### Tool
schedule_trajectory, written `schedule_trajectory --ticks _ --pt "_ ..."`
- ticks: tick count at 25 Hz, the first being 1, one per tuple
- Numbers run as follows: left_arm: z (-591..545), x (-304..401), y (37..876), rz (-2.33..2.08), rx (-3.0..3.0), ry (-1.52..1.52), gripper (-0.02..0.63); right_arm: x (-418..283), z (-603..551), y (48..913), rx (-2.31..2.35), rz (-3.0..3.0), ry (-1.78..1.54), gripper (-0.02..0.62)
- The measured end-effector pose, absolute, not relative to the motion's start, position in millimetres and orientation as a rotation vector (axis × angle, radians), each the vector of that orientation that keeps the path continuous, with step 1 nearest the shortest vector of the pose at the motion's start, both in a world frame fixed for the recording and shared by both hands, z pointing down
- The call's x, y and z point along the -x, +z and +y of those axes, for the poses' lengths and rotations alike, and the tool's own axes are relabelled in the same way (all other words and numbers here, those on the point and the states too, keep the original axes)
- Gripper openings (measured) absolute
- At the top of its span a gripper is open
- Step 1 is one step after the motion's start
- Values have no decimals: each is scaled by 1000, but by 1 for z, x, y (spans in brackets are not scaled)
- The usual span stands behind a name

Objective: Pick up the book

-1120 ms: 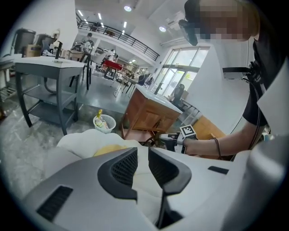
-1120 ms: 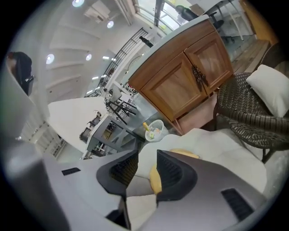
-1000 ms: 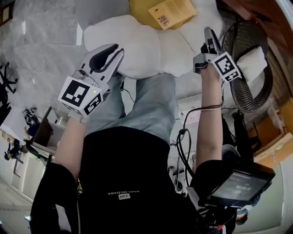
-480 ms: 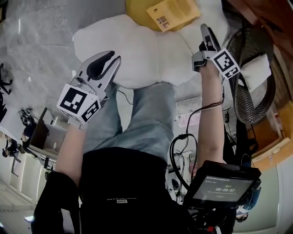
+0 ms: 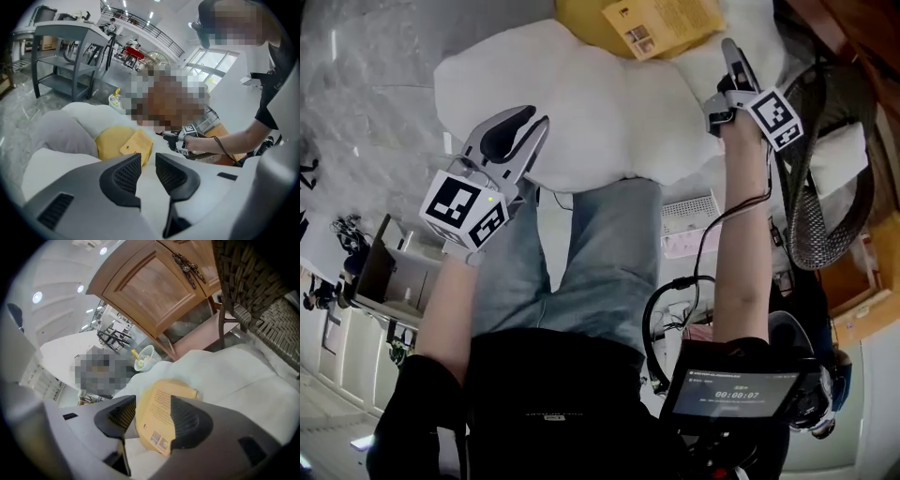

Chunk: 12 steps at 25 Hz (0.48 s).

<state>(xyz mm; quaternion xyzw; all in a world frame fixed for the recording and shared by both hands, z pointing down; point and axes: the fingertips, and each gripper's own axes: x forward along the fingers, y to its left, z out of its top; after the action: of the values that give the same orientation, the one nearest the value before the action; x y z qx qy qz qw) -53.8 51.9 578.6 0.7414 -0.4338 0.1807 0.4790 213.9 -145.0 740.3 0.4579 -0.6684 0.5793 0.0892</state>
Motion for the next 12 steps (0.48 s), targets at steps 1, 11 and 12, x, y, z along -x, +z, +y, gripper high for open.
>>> schedule_trajectory --ticks 1,11,12 --pt "54 54 581 -1064 -1804 439 87 -214 -145 744 -1363 -1982 1735 225" --pt "59 58 600 -1079 -1773 426 103 -212 -156 788 -1364 -1889 1826 249" --pt "60 58 601 -1076 -1770 429 106 -213 -157 792 -1374 -1878 1834 251"
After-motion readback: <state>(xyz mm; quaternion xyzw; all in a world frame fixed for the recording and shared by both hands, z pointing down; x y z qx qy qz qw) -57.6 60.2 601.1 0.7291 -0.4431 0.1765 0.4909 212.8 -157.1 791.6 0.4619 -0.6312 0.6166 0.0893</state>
